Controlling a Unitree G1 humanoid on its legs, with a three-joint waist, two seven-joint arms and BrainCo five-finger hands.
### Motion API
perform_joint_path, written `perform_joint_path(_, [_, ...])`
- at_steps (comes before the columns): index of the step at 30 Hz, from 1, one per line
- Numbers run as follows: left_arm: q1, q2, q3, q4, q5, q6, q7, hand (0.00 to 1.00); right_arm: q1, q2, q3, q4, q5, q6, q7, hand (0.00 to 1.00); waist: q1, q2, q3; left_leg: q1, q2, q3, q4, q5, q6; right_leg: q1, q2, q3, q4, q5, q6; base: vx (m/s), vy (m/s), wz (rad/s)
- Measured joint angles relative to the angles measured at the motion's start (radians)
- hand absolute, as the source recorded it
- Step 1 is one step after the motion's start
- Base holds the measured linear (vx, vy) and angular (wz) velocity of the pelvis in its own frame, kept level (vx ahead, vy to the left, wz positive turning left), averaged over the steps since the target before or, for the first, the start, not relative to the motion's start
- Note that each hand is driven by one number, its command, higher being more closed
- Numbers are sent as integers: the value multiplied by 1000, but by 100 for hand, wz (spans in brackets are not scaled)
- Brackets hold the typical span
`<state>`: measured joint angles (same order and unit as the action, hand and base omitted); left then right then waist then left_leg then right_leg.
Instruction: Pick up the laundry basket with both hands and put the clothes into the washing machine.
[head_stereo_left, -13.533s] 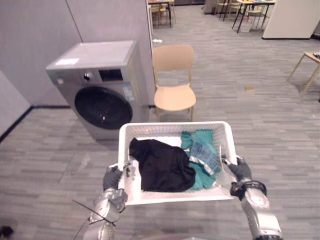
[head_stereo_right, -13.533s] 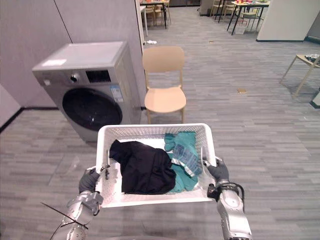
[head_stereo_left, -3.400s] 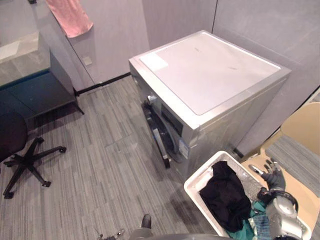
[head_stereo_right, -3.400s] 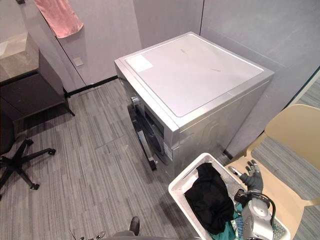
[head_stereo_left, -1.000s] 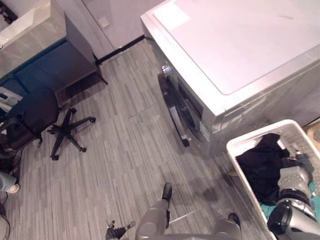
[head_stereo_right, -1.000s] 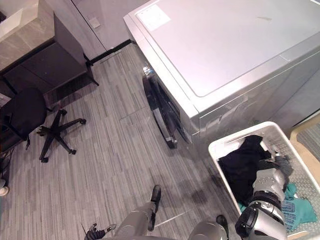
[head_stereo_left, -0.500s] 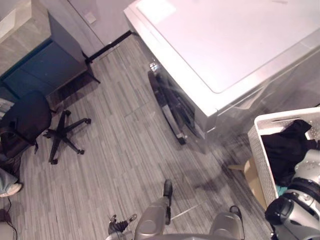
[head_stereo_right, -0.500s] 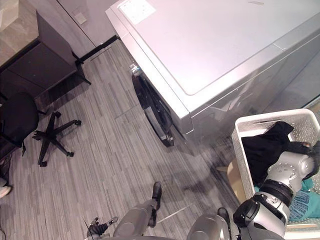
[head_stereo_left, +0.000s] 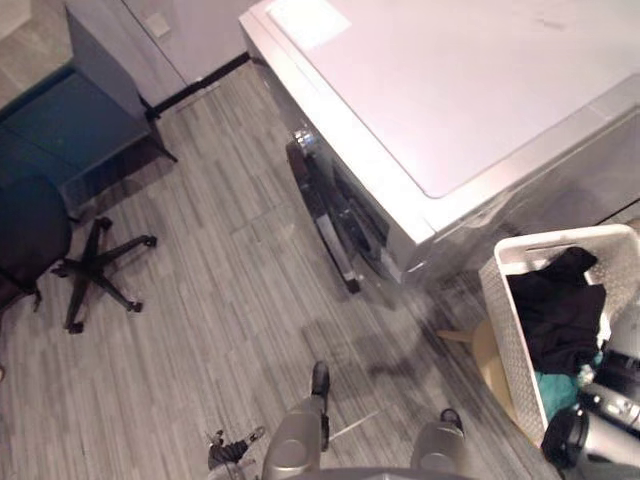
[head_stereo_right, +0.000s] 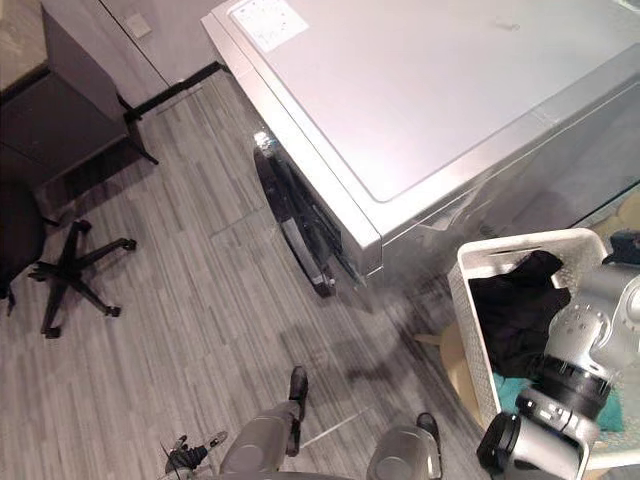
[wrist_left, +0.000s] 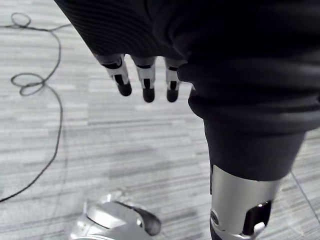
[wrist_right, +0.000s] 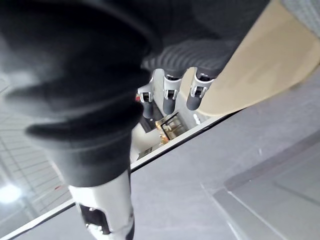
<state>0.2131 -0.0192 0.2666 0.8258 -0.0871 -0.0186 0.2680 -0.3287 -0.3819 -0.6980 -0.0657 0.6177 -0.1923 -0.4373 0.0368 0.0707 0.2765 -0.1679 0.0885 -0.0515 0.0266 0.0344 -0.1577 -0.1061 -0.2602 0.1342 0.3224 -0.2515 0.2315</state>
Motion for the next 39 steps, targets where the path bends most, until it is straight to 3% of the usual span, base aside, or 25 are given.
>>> perform_joint_path(2, [0,11,38,1,21,14,0,0,108,93,1,-108,-62,1,8,0,-2,-46,-27,17,1,0,-15,0,0,17,1,-1,-25,6,-5,24,-4,-7])
perform_joint_path(3, [0,11,54,4,25,16,0,0,139,129,4,-144,-86,1,13,0,-2,-56,-37,25,1,0,-19,0,0,25,4,0,-37,16,-8,24,4,-13])
perform_joint_path(8, [-1,2,126,9,95,35,-2,0,347,335,97,-365,-270,4,78,0,-27,-81,-110,54,17,14,-46,0,1,40,21,5,-74,65,4,-5,9,-16])
perform_joint_path(12, [-17,0,129,11,130,36,-4,0,482,418,251,-448,-357,4,158,0,-27,-80,-156,81,33,40,-70,0,1,49,32,13,-116,111,9,-56,4,-27])
perform_joint_path(19, [-62,-2,90,49,143,33,-6,0,637,431,572,-494,-414,4,310,0,-26,-90,-195,115,40,76,-128,16,12,47,40,43,-171,152,3,-87,-3,-25])
perform_joint_path(21, [-62,16,46,49,158,33,-6,0,653,396,722,-433,-412,3,366,0,-27,-91,-197,118,53,81,-128,20,-4,47,53,58,-195,155,-1,-83,-35,-28])
perform_joint_path(26, [-78,34,7,77,178,33,-6,0,642,330,908,-226,-463,16,423,0,-23,-87,-201,104,85,46,-128,39,-31,49,88,44,-216,130,-22,-106,-79,-3])
perform_joint_path(30, [-80,57,0,87,191,33,-5,0,625,307,965,-103,-554,36,429,0,-18,-101,-206,96,100,23,-122,49,-41,43,105,23,-204,123,-31,-71,-47,16])
perform_joint_path(34, [-86,104,-1,101,217,37,-3,0,570,297,1015,31,-630,64,416,0,-14,-143,-198,54,98,-6,-121,66,-34,27,105,-4,-209,133,-34,-29,-12,18])
perform_joint_path(36, [-99,116,-1,115,217,40,0,0,521,296,1022,88,-650,75,411,0,7,-159,-189,15,95,-26,-116,76,-36,22,102,-23,-238,157,-33,0,5,21])
perform_joint_path(39, [-117,118,-4,115,217,42,1,0,423,295,1007,173,-667,92,385,0,35,-160,-164,-22,87,-48,-96,77,-35,16,96,-44,-254,168,-34,-21,11,22])
